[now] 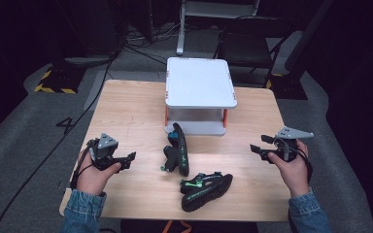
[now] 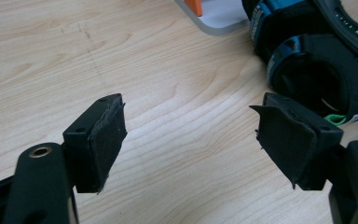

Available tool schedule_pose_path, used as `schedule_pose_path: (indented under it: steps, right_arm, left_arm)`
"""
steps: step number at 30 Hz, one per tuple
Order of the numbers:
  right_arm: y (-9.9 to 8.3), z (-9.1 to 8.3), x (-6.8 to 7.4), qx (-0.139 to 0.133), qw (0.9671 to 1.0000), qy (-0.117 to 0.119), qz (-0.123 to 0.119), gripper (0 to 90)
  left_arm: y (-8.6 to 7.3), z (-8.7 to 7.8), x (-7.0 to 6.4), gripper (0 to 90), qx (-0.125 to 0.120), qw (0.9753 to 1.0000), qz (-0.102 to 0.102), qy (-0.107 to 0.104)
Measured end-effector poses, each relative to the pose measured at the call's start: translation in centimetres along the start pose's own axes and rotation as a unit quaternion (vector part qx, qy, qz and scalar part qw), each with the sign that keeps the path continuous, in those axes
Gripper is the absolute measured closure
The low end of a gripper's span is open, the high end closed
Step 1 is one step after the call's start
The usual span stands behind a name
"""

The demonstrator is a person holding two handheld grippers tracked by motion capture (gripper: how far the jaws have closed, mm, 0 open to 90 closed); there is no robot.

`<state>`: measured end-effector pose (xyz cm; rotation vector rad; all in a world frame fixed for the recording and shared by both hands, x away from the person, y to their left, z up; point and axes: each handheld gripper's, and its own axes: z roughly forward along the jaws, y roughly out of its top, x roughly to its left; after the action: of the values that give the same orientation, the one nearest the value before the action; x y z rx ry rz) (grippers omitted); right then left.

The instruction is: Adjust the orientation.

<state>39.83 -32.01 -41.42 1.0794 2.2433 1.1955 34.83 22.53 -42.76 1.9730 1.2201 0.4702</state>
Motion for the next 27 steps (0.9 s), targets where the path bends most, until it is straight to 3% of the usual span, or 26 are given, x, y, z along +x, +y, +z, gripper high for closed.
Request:
schedule_pose_path:
  steps: [7,13,17,18,22,24,25,27]
  right_arm:
    - [-0.6,-0.8,-0.2,0.000,0.9999,-0.005,0.012,34.3]
    - [-1.2,-1.0,-0.1,0.006,0.9998,-0.008,0.016,34.2]
    - [-1.4,-1.0,0.0,0.010,0.9998,-0.007,0.017,34.3]
    - [-1.6,-1.0,0.0,0.012,0.9998,-0.006,0.017,34.3]
    - [-1.8,-1.0,-0.1,0.015,0.9997,-0.005,0.020,34.2]
    - [-1.8,-1.0,-0.1,0.014,0.9997,-0.005,0.018,34.2]
    - [-1.8,-1.0,-0.1,0.014,0.9997,-0.005,0.018,34.2]
    - [-1.7,-1.0,0.0,0.013,0.9998,-0.002,0.017,34.2]
  left_arm:
    - [1.0,0.4,-0.8,23.8,-0.007,0.9998,0.013,-0.012]
    - [1.8,1.1,-1.9,23.6,-0.007,0.9986,0.034,-0.039]
    - [1.9,1.7,-2.5,23.3,0.005,0.9970,0.052,-0.057]
    - [1.9,2.5,-3.2,23.4,0.016,0.9956,0.061,-0.069]
    - [1.7,3.5,-3.9,23.8,0.033,0.9929,0.079,-0.082]
    - [1.4,4.4,-4.7,24.3,0.050,0.9890,0.103,-0.093]
    - [1.4,4.4,-4.7,24.4,0.050,0.9890,0.103,-0.093]
    - [1.3,5.0,-5.6,24.8,0.064,0.9854,0.111,-0.112]
